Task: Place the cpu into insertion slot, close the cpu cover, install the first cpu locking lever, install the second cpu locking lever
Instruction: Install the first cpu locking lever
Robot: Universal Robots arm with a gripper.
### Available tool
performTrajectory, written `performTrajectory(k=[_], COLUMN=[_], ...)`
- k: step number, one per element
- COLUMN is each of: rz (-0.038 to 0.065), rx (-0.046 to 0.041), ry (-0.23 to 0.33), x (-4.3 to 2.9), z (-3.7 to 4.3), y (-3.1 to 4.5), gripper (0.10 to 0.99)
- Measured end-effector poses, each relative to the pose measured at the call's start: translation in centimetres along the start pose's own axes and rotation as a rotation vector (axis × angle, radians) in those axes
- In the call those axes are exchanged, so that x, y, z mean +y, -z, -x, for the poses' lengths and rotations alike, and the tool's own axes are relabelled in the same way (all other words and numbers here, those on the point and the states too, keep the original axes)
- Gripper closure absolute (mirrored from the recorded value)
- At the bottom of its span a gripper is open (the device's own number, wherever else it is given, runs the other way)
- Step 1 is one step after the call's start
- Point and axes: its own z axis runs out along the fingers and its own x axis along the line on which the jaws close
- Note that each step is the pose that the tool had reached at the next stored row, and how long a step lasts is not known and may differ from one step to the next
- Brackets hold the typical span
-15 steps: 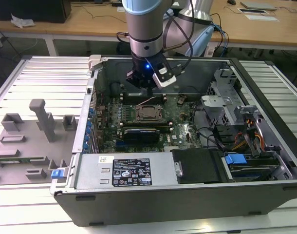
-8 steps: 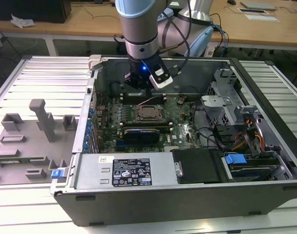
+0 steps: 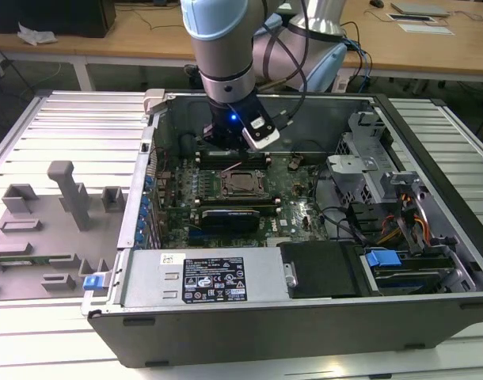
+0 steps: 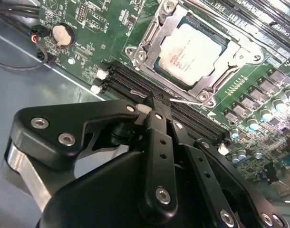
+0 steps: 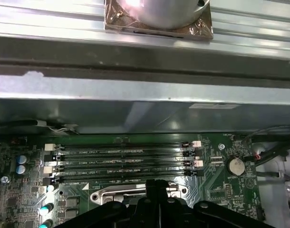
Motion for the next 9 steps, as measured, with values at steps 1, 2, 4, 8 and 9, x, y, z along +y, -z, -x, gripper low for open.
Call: performTrajectory(k=[1,2,4,8,9], rz=[-0.002,-0.003,-0.005,-0.017,-0.021], rx=[-0.0002,-0.0005,-0.0009,-0.0043,-0.0053], ry=[-0.001,-0.002,-0.003,-0.016,-0.019], x=[0.08,0.16,0.32,1.14,1.17], z=[-0.03,-0.04,-0.07,-0.19,-0.20], y=[-0.13,-0.20,-0.33,-0.98,-1.04], gripper=[0.980,0.980,0.980,0.980,0.980])
